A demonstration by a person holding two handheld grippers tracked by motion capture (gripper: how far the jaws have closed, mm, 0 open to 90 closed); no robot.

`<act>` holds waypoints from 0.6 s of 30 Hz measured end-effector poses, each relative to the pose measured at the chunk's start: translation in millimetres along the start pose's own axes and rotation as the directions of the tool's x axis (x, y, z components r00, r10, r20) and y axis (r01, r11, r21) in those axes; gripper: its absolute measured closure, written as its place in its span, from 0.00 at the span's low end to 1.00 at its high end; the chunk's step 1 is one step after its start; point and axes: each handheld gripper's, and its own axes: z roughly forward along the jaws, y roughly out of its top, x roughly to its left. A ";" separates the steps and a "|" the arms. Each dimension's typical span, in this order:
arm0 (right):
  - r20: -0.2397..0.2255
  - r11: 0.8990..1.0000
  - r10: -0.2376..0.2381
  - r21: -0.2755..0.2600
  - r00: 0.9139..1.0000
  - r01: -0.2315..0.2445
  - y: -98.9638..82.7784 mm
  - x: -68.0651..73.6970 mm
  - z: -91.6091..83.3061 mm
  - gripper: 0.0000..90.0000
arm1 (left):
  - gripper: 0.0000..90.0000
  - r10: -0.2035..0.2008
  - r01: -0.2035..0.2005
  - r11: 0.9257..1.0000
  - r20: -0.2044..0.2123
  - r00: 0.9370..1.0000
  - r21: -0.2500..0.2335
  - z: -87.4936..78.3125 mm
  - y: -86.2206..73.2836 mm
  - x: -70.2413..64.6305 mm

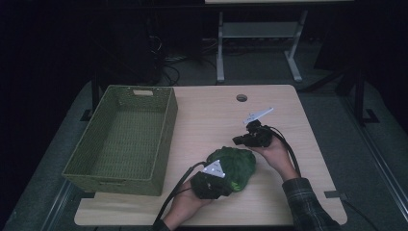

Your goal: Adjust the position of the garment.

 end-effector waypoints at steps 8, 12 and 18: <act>-0.031 0.999 -0.002 0.046 1.000 0.003 -9.6 -0.3 6.0 1.00 | 1.00 -0.033 0.032 0.999 -0.016 0.999 -0.003 8.0 1.6 11.8; -0.047 0.999 -0.001 0.049 0.999 0.003 -11.7 -0.1 3.3 1.00 | 1.00 -0.036 0.036 0.999 -0.035 0.999 0.004 5.4 -0.2 19.7; -0.049 0.999 -0.002 0.050 0.999 0.005 -20.9 0.7 0.2 1.00 | 1.00 -0.054 0.054 0.999 -0.065 0.996 0.002 -3.9 -3.3 27.3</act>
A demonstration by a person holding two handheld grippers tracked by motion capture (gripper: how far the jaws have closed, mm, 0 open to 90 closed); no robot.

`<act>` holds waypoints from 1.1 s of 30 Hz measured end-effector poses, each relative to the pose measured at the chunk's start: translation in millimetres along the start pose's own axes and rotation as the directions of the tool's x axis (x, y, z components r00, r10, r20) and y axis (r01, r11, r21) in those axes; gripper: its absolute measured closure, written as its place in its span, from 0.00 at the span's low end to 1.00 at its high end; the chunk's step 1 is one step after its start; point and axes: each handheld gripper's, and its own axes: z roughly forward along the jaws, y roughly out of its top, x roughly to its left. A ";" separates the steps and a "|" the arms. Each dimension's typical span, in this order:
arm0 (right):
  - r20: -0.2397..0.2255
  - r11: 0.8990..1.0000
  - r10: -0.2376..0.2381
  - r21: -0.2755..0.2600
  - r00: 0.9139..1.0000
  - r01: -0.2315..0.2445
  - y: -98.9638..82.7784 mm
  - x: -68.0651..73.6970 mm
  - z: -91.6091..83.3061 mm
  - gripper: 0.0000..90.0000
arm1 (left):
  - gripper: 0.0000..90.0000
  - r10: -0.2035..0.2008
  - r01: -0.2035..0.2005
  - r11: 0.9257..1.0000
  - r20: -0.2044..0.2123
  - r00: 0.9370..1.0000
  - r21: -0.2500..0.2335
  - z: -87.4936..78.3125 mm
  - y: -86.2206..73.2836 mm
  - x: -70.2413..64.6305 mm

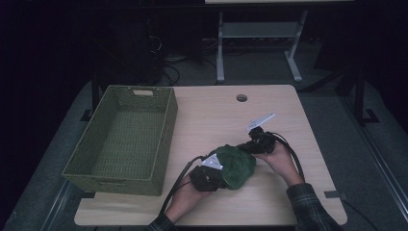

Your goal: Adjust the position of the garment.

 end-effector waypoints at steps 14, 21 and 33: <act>0.024 1.000 0.004 -0.020 1.000 -0.004 -30.1 10.0 -20.0 1.00 | 1.00 -0.021 0.021 1.000 -0.059 0.998 -0.004 -13.3 -2.3 21.4; 0.024 1.000 0.010 -0.022 1.000 -0.009 -45.6 21.1 -30.8 1.00 | 1.00 -0.024 0.024 1.000 -0.096 0.995 -0.001 -15.8 1.7 35.3; 0.036 0.999 0.009 -0.046 0.999 -0.007 -64.9 38.8 -38.5 1.00 | 1.00 -0.027 0.028 1.000 -0.126 0.992 0.008 -13.2 6.0 52.5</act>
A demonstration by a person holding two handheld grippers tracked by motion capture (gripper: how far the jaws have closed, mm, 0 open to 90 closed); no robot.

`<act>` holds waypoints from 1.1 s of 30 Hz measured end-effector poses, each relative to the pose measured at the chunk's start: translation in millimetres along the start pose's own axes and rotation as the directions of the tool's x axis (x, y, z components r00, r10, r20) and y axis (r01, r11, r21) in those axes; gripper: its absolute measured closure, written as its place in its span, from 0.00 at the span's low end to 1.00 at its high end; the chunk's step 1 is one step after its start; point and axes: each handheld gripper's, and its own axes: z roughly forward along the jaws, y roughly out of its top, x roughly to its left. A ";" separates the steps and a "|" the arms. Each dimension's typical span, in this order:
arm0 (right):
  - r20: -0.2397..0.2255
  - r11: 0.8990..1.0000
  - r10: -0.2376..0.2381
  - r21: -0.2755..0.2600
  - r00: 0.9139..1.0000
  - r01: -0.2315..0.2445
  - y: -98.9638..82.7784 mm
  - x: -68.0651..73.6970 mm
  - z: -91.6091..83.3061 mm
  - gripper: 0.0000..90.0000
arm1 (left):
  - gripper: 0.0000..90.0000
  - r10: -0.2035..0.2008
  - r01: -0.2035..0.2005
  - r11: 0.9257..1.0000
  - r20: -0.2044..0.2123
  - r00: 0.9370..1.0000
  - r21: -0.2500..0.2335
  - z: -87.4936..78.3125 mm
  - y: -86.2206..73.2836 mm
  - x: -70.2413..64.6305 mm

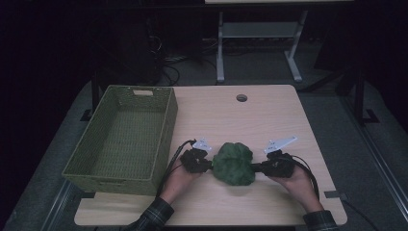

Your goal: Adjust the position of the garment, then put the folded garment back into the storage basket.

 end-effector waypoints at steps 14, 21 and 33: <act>0.221 0.988 0.114 -0.127 0.969 -0.087 -49.1 -17.9 -27.2 0.48 | 0.97 0.010 -0.010 1.000 -0.009 1.000 -0.002 -9.7 -2.2 0.1; 0.318 0.988 0.144 -0.093 0.937 -0.121 -67.6 -24.6 -24.0 0.23 | 0.73 0.049 -0.048 0.998 -0.048 0.998 0.029 -24.1 2.5 -5.7; 0.352 0.990 0.131 -0.098 0.927 -0.102 -71.3 -30.8 -19.3 0.11 | 0.22 0.174 -0.170 0.982 -0.047 0.984 0.076 -39.3 25.4 -24.2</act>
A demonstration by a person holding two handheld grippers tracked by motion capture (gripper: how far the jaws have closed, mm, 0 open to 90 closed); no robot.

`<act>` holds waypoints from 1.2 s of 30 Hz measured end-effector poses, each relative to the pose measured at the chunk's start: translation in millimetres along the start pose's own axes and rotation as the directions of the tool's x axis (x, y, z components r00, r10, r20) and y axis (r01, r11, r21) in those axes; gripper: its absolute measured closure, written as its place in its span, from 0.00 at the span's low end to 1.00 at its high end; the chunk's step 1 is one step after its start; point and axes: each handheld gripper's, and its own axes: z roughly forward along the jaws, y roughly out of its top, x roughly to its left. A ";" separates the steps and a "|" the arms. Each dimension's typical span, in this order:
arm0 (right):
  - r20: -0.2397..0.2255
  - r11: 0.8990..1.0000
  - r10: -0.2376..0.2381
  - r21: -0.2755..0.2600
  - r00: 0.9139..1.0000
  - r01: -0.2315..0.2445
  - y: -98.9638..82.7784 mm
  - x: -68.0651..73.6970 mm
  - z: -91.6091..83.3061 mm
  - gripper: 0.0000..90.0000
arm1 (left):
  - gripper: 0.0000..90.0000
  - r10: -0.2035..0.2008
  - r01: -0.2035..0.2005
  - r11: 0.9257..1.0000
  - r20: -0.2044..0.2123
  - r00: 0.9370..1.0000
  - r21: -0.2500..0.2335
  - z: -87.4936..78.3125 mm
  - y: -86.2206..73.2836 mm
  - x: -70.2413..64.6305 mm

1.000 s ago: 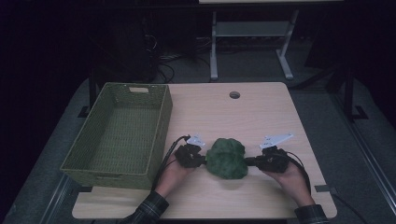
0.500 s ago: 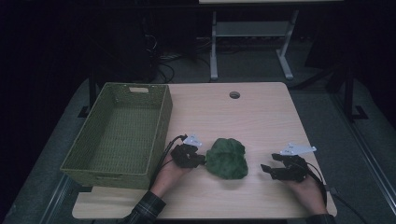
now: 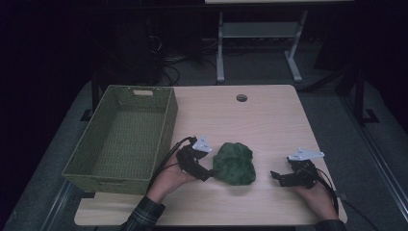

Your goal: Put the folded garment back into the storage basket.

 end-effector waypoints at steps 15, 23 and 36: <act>0.006 1.000 0.005 -0.003 1.000 -0.005 -0.2 -0.3 -0.3 0.13 | 0.16 0.041 -0.042 0.999 0.075 0.996 0.009 13.1 25.2 10.7; 0.010 1.000 0.010 -0.006 1.000 -0.010 -0.3 -0.5 -0.6 0.14 | 0.14 0.051 -0.052 0.999 0.092 0.994 0.010 27.1 29.5 10.6; 0.011 1.000 0.012 -0.007 1.000 -0.012 -0.3 -0.6 -0.7 0.15 | 0.14 0.087 -0.094 0.995 0.125 0.988 0.046 61.5 34.7 5.0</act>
